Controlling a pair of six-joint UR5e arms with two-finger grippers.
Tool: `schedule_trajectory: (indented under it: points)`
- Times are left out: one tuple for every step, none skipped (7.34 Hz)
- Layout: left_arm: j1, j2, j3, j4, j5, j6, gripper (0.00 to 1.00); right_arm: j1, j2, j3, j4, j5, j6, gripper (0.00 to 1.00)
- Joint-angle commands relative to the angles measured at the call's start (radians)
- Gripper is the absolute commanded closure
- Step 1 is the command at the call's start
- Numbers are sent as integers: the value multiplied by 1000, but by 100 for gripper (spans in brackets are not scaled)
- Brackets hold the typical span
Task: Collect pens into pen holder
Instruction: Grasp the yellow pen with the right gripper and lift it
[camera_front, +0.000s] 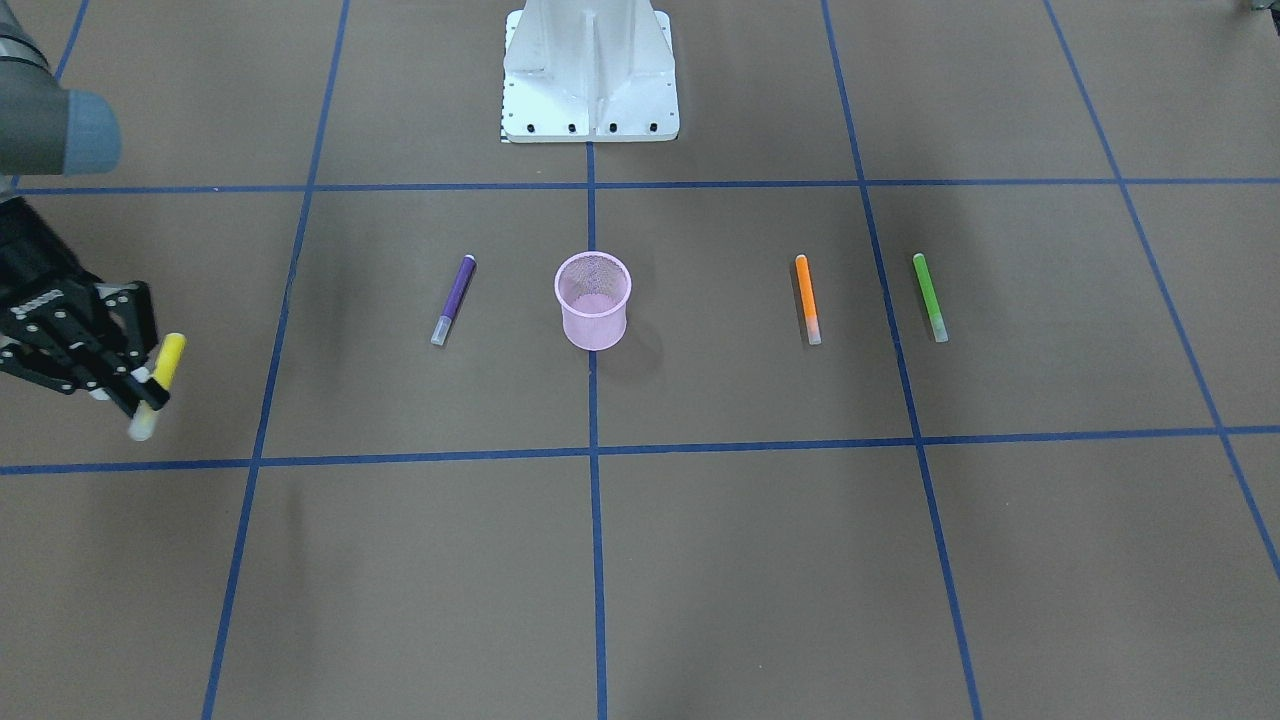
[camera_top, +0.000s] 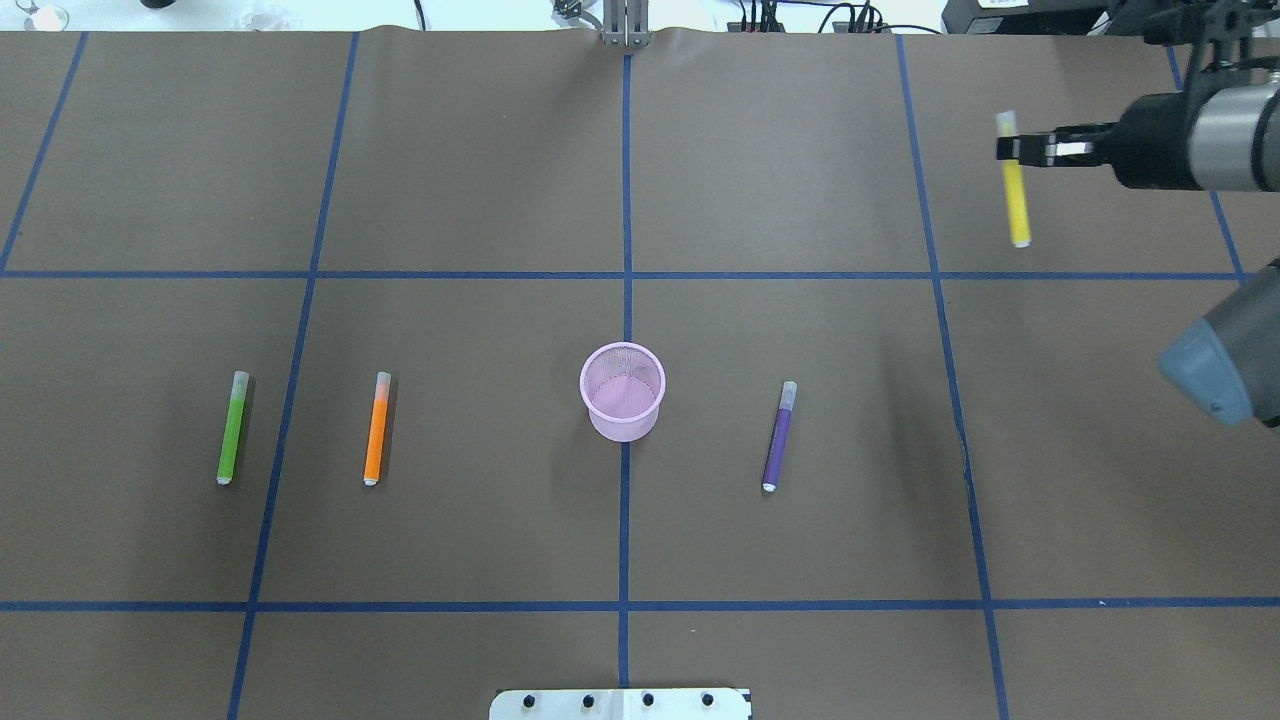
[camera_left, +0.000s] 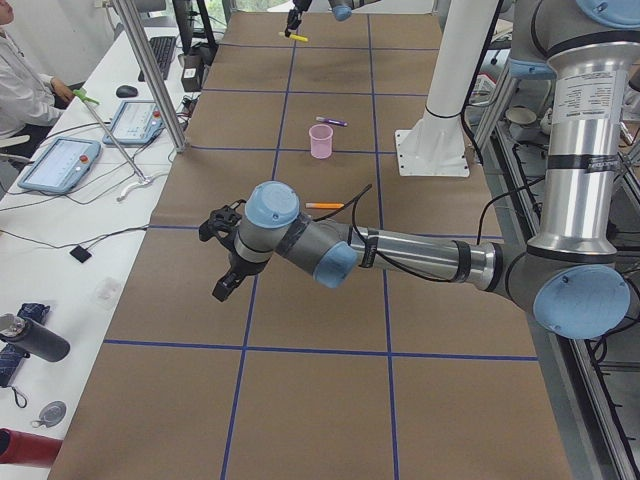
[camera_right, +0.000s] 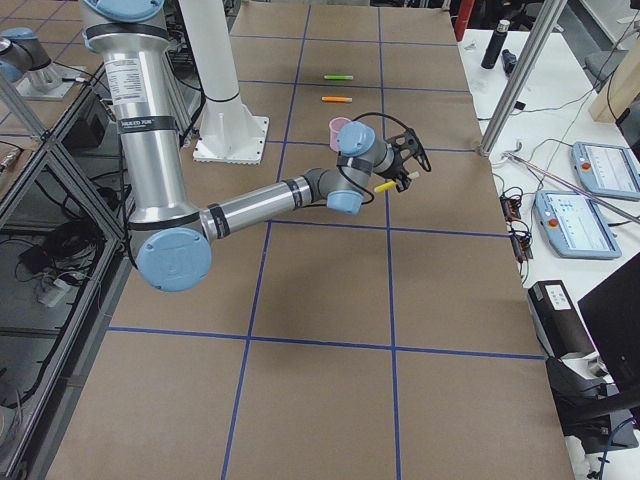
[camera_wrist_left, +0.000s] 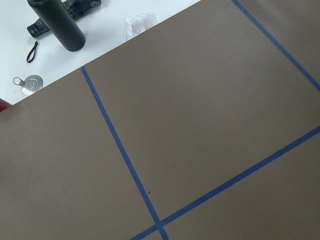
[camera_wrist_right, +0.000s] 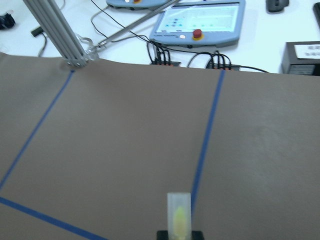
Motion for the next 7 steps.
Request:
schedule_trajectory:
  points:
    - [14, -6, 2, -1, 0, 0, 0, -227, 128, 11, -4, -314, 51, 100]
    - [19, -8, 2, -1, 0, 0, 0, -328, 175, 6, -10, -463, 51, 100]
    - [25, -9, 2, -1, 0, -2, 0, -449, 223, 0, -13, -662, 51, 100]
    - [26, -9, 2, -1, 0, -2, 0, -540, 255, -1, -14, -802, 49, 100]
    - [28, -8, 2, 1, 0, -2, 0, -614, 283, -6, -36, -925, 49, 100]
    - [28, -8, 3, 1, 0, -2, 0, -684, 316, -6, -106, -1056, 48, 100]
    - [28, -8, 12, 1, 0, 0, 0, -732, 327, -7, -152, -1125, 38, 100]
